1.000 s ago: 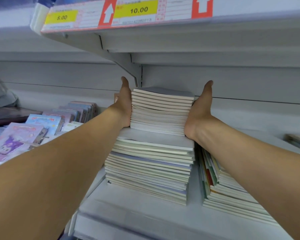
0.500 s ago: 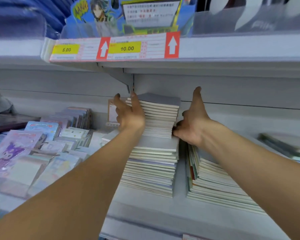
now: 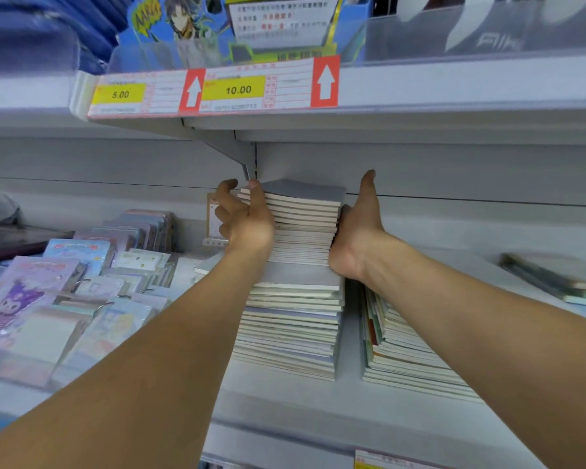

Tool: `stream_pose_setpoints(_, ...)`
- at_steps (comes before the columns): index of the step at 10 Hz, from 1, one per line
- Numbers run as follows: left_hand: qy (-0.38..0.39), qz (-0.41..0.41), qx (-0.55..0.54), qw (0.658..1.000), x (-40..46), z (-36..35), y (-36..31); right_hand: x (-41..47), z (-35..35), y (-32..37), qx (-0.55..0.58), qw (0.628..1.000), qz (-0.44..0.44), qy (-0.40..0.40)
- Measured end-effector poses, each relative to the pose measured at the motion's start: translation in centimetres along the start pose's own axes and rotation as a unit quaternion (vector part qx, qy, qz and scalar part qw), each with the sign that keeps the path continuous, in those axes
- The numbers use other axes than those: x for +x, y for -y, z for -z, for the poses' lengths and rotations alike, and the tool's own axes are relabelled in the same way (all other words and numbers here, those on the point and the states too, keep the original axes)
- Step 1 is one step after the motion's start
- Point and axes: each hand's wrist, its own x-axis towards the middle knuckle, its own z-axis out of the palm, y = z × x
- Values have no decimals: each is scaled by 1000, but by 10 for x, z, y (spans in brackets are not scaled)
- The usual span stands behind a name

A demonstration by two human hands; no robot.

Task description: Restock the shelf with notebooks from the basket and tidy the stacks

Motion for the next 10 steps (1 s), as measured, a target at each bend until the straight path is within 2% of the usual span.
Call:
stream_pose_setpoints(2,-1,-79,55,995,-4,2,3,8,6,3,-71,997,-4,25)
stream_pose_setpoints(3,3,-65,59,996,-6,1,0,6,1,-6,-184,983,15,23)
stream_pose_setpoints(4,30,-62,74,995,-10,2,-2,6,10,-10,-327,941,89,16)
stream_pose_setpoints(5,54,-70,91,992,-9,6,1,5,30,1,-409,907,90,29)
stream_pose_setpoints(6,62,-72,85,992,-7,6,3,9,36,3,-493,862,114,-21)
stream_pose_setpoints(7,55,-56,73,994,-5,3,1,9,34,4,-533,835,133,-46)
stream_pose_setpoints(8,89,-52,113,988,-4,10,-3,-9,28,4,-556,819,140,-36)
stream_pose_setpoints(9,163,-49,195,966,-10,31,-6,-32,23,-4,-619,765,175,-36)
stream_pose_setpoints(10,230,-70,262,935,-25,58,-7,-48,20,-1,-610,770,185,-26)
